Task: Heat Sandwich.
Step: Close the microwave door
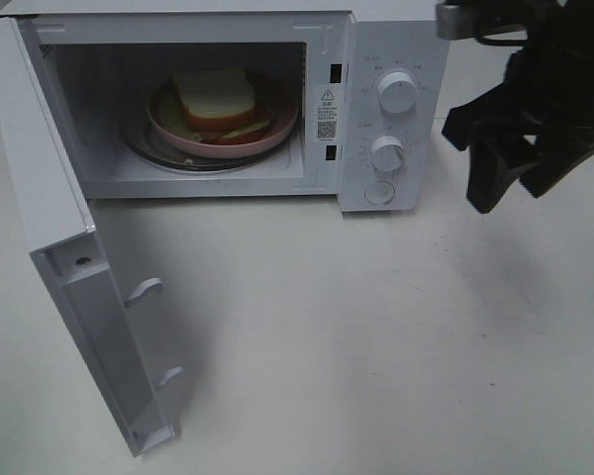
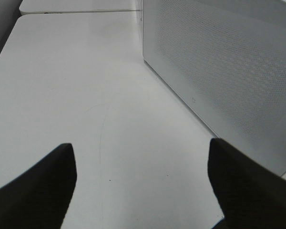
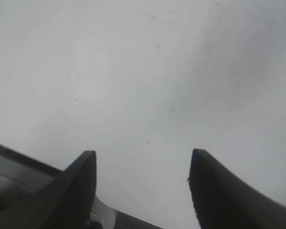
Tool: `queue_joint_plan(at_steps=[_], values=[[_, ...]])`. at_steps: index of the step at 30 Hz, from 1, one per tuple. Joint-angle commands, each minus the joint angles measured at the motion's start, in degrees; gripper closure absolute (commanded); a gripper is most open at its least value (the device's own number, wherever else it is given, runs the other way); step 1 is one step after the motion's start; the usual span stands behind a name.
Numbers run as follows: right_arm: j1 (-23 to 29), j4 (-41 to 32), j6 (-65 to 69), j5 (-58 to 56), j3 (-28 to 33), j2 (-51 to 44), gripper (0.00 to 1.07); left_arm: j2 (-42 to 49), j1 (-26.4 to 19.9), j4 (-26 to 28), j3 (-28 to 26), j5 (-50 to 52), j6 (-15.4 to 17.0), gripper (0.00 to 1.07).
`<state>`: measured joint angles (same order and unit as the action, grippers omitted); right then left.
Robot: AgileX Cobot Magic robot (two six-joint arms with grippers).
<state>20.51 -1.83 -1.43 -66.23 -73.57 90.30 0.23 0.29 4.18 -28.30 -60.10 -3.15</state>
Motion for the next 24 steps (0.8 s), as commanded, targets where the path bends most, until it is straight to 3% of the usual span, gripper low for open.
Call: queue_joint_plan(at_steps=[1, 9, 15, 22, 24], values=[[-3.4, 1.4, 3.6, 0.7, 0.4, -0.9, 0.5, 1.3, 0.2, 0.2, 0.1, 0.7, 0.0, 0.36], [-14.7, 1.4, 3.7, -0.9, 0.4, -2.5, 0.5, 1.3, 0.2, 0.2, 0.1, 0.7, 0.0, 0.36], [-18.2, 1.4, 3.7, -2.7, 0.5, -5.4, 0.5, 1.3, 0.2, 0.2, 0.1, 0.7, 0.0, 0.36], [-19.8, 1.4, 3.7, 0.2, 10.1, -17.6, 0.5, 1.3, 0.2, 0.2, 0.1, 0.7, 0.0, 0.36], [-19.8, 1.4, 3.7, 2.0, 15.7, -23.5, 0.5, 1.3, 0.2, 0.2, 0.1, 0.7, 0.0, 0.36]])
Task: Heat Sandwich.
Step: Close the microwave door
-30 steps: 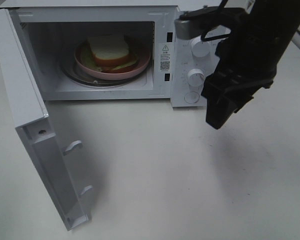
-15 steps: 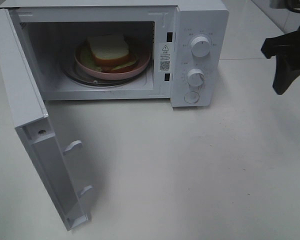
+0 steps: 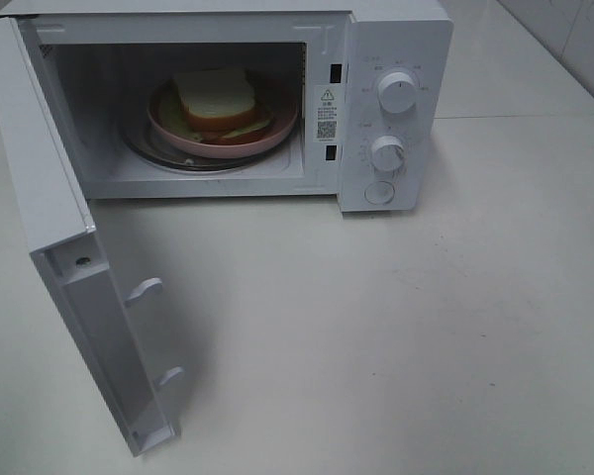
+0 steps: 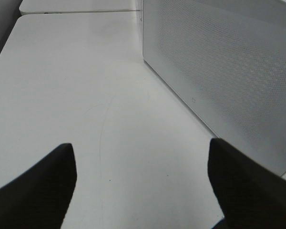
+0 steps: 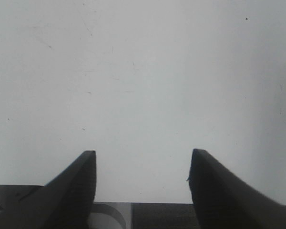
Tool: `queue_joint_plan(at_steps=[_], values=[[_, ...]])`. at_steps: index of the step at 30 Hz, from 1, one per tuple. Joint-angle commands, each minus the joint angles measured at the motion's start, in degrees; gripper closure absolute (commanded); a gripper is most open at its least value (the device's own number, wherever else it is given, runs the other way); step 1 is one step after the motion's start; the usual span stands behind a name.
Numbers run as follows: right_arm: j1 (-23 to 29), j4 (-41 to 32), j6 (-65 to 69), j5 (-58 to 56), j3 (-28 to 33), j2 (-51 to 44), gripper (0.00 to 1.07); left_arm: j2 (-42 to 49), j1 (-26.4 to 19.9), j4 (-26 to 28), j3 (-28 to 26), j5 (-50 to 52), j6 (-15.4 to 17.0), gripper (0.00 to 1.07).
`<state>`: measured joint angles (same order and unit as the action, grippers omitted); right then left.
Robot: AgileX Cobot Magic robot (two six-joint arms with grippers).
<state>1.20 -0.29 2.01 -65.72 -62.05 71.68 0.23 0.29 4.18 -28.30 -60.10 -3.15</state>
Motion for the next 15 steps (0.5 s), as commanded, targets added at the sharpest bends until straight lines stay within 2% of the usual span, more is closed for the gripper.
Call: queue_joint_plan(at_steps=[1, 9, 15], values=[[-0.5, -0.1, 0.3, 1.5, 4.2, -4.9, 0.5, 1.3, 0.2, 0.2, 0.1, 0.7, 0.0, 0.36], [-0.5, -0.1, 0.3, 5.4, 16.4, -21.8, 0.5, 1.3, 0.2, 0.2, 0.1, 0.7, 0.0, 0.36], [-0.5, -0.1, 0.3, 5.4, 21.9, -31.0, 0.5, 1.3, 0.2, 0.2, 0.1, 0.7, 0.0, 0.36]])
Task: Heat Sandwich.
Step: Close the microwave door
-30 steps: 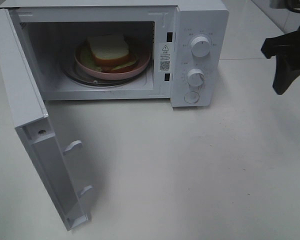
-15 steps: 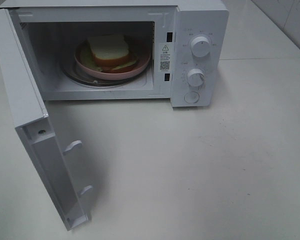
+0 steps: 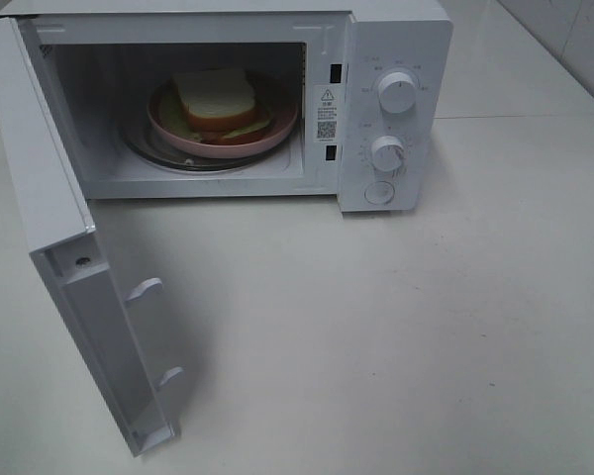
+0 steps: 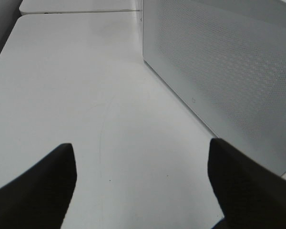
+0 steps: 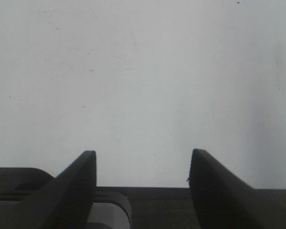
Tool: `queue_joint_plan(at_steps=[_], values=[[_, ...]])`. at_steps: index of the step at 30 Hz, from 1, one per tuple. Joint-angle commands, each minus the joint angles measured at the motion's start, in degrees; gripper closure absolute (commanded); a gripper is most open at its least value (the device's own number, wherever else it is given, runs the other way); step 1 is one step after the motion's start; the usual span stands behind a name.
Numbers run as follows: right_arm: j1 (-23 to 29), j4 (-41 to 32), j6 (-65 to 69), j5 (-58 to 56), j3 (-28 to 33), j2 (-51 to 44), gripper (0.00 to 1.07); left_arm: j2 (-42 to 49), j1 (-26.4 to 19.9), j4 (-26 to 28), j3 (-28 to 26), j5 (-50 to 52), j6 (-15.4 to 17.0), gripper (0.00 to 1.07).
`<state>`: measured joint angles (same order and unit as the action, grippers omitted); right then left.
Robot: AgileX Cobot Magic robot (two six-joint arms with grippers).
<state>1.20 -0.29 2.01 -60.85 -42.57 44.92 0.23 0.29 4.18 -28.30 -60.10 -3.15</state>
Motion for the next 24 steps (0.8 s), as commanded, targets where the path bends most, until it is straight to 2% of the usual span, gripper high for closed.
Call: queue_joint_plan(at_steps=[1, 12, 24], values=[[-0.5, -0.1, 0.3, 0.6, 3.5, -6.1, 0.5, 1.3, 0.2, 0.2, 0.1, 0.7, 0.0, 0.36], [-0.5, -0.1, 0.2, 0.6, 13.4, -27.0, 0.5, 1.3, 0.2, 0.2, 0.1, 0.7, 0.0, 0.36], [-0.5, -0.1, -0.2, 1.4, 13.7, -40.3, 0.5, 1.3, 0.2, 0.2, 0.1, 0.7, 0.0, 0.36]])
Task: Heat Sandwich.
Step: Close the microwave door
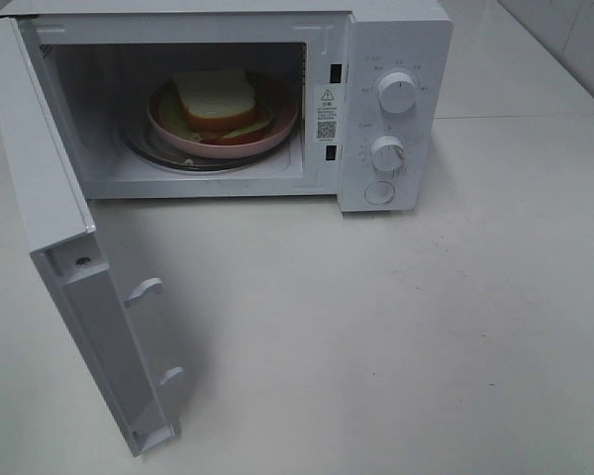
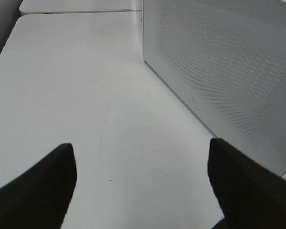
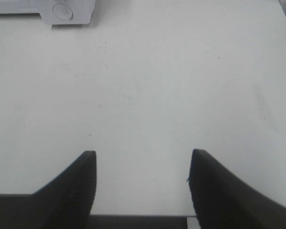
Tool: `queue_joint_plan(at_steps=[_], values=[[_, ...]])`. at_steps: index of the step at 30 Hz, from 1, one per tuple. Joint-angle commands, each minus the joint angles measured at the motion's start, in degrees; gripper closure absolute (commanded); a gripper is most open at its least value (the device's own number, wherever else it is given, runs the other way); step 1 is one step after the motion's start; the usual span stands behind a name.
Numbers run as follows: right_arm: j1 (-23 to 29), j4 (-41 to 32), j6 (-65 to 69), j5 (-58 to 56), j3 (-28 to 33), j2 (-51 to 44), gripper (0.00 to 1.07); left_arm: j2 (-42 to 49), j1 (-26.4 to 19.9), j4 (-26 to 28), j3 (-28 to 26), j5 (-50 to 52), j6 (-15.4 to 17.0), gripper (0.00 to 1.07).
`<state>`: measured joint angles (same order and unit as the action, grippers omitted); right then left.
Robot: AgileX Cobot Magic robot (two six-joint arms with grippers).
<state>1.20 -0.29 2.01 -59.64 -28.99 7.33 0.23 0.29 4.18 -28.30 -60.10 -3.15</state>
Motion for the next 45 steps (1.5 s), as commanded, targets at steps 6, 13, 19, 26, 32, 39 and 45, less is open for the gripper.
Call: queue_joint_plan(at_steps=[6, 13, 19, 26, 32, 39, 45], values=[[-0.5, -0.1, -0.2, 0.2, 0.1, -8.1, 0.5, 1.3, 0.2, 0.2, 0.1, 0.7, 0.0, 0.36], [-0.3, -0.2, -0.3, 0.2, 0.1, -9.2, 0.5, 1.1, 0.2, 0.2, 0.1, 0.7, 0.0, 0.36], [-0.3, -0.2, -0.3, 0.2, 0.1, -9.2, 0.5, 1.1, 0.2, 0.2, 0.1, 0.7, 0.0, 0.36], [-0.3, -0.1, -0.3, 0.2, 0.1, -9.2, 0.5, 1.1, 0.2, 0.2, 0.1, 0.7, 0.0, 0.36], [-0.3, -0.1, -0.4, 0.2, 0.1, -9.1, 0.5, 1.1, 0.2, 0.2, 0.1, 0.7, 0.0, 0.36], [-0.3, -0.1, -0.4, 0.2, 0.1, -9.1, 0.52, 1.1, 0.2, 0.2, 0.1, 0.7, 0.0, 0.36], [-0.3, -0.1, -0.4, 0.2, 0.1, -9.1, 0.52, 1.1, 0.2, 0.2, 0.1, 0.7, 0.0, 0.36]])
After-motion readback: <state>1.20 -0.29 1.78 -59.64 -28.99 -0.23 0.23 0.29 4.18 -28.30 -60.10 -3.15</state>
